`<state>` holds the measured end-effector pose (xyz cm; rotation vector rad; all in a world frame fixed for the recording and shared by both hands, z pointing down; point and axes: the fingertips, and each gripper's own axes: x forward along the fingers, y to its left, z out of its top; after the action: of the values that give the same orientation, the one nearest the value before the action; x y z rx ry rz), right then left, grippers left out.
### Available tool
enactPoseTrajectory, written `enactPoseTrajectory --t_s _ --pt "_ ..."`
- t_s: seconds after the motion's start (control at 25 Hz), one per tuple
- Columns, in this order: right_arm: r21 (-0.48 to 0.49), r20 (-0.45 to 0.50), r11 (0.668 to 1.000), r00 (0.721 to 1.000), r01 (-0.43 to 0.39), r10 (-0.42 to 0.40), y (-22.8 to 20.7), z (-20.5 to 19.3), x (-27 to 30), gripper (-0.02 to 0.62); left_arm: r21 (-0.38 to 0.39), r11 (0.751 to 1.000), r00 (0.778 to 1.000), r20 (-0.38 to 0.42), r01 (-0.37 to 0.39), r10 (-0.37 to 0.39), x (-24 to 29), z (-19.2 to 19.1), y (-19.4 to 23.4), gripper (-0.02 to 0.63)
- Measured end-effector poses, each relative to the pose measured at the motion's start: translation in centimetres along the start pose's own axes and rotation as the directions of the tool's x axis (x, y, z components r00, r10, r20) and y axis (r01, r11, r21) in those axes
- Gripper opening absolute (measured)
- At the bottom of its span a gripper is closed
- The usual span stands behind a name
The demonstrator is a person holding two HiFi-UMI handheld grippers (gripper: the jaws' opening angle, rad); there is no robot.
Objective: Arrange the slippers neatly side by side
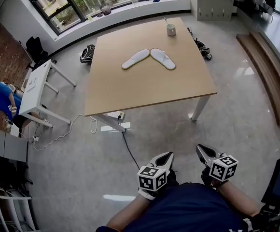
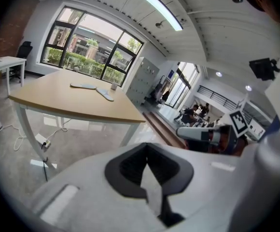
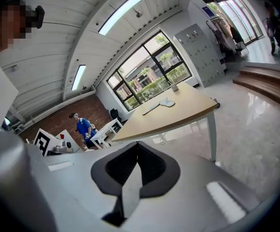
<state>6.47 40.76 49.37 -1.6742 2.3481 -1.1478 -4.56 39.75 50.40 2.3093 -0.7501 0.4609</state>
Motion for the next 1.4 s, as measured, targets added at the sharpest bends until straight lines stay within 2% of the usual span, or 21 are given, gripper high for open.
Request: enactPoseTrajectory --t_s 0.36,0.64,0.92,1.24,1.4 --pt "-0.039 -0.002 0.998 0.999 0.046 -0.046 1.9 3.5 7.7 0.011 -0.003 0.998 0.998 0.023 0.064 -0.064 0.8 5.7 6.7 0.005" --pt "-0.066 -0.01 0.997 0.999 0.046 -0.047 3.5 5.3 12.1 0.011 -0.028 0.999 0.998 0.054 0.038 -0.037 -0.1 8.3 12.0 0.005" --pt "-0.042 -0.024 0.999 0.999 0.021 -0.022 3.1 6.2 15.9 0.011 -0.045 0.998 0.997 0.073 0.037 -0.034 0.9 10.2 13.9 0.005" --pt "-0.017 -0.051 0.997 0.996 -0.073 0.072 1.7 9.5 23.2 0.011 -0.06 0.996 0.992 0.105 -0.067 0.073 2.8 14.9 19.0 0.005" --pt "-0.029 -0.076 0.991 0.989 -0.133 0.13 0.2 12.0 27.1 0.011 -0.075 0.992 0.988 0.11 -0.099 0.107 5.8 17.7 20.8 0.009"
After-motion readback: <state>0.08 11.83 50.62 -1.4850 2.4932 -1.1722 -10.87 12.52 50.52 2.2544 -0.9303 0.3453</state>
